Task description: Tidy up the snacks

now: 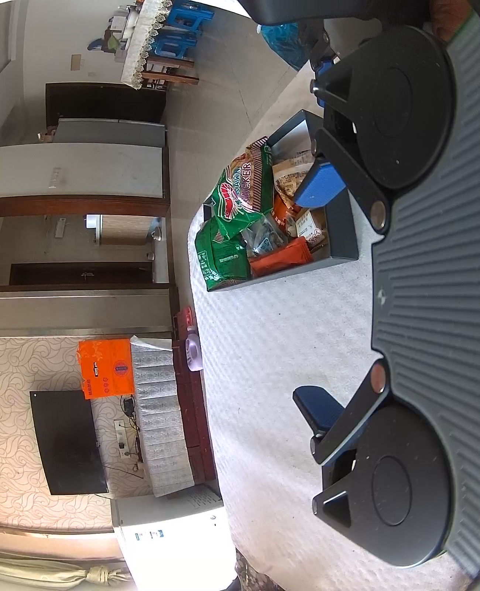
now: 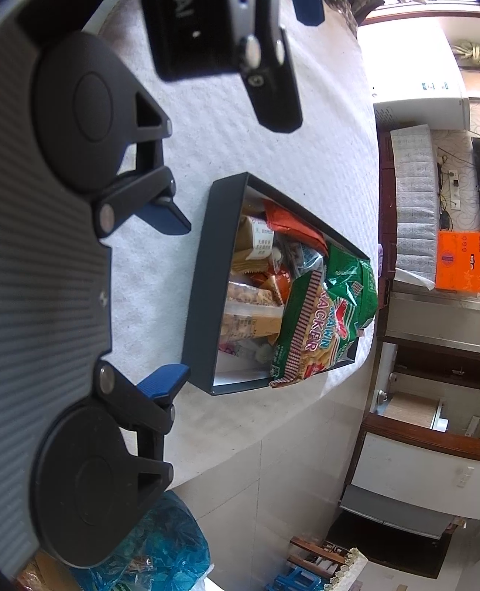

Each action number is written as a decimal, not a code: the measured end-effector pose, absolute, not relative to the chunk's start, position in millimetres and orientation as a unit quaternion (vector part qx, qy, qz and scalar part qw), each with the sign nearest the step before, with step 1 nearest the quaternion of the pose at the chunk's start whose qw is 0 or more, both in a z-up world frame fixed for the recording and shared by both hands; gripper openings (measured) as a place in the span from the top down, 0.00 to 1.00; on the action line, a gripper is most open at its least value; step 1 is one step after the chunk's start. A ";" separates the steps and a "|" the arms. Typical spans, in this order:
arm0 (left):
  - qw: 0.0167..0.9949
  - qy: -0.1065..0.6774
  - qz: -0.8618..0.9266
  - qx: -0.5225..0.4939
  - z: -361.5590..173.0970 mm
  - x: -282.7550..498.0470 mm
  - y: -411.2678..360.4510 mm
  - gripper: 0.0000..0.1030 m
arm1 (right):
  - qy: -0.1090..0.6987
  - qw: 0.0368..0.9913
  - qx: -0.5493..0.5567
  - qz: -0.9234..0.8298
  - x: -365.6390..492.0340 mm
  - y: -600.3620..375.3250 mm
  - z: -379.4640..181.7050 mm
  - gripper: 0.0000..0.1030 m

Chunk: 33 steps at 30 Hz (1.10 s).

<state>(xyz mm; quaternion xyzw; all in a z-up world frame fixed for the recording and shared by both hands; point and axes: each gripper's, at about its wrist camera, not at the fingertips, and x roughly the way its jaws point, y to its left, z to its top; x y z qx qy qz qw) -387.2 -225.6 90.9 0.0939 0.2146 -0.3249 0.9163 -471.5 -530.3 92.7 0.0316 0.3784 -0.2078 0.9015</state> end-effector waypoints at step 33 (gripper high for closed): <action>0.907 0.228 -0.337 0.108 83.7 -393.4 -228.6 0.00 | 0.384 0.900 0.040 -0.203 -477.8 -532.0 92.3 0.24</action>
